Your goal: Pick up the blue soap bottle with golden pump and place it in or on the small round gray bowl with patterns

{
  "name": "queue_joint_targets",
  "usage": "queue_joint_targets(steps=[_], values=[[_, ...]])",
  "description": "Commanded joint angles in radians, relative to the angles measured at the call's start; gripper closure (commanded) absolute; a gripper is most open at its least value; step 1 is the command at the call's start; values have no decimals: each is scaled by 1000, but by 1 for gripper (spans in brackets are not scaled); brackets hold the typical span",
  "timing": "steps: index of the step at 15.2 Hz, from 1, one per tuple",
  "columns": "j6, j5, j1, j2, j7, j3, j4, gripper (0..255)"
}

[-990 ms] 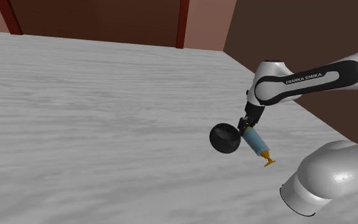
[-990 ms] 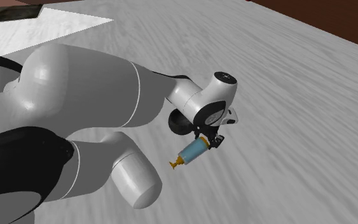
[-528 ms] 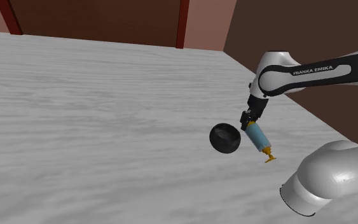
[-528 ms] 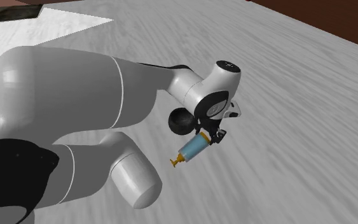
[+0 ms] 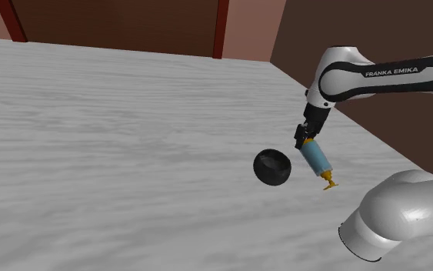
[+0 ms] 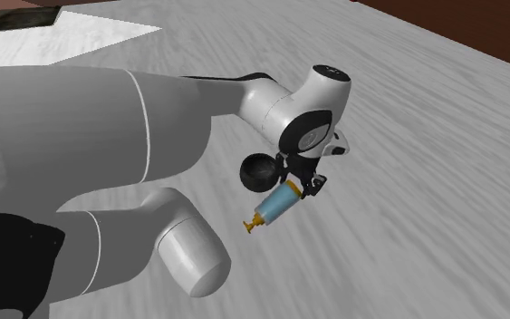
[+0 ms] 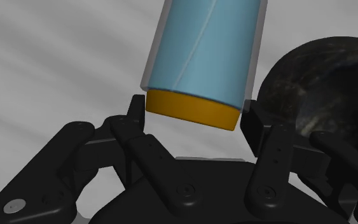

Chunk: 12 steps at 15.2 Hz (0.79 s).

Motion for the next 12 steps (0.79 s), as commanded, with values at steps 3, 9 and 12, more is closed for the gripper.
queue_joint_targets(steps=[3,9,12], values=[[-64,3,0,-19,-1,4,45,255],[-151,9,3,-34,-1,11,116,255],[-193,12,4,-38,-2,14,155,255]])
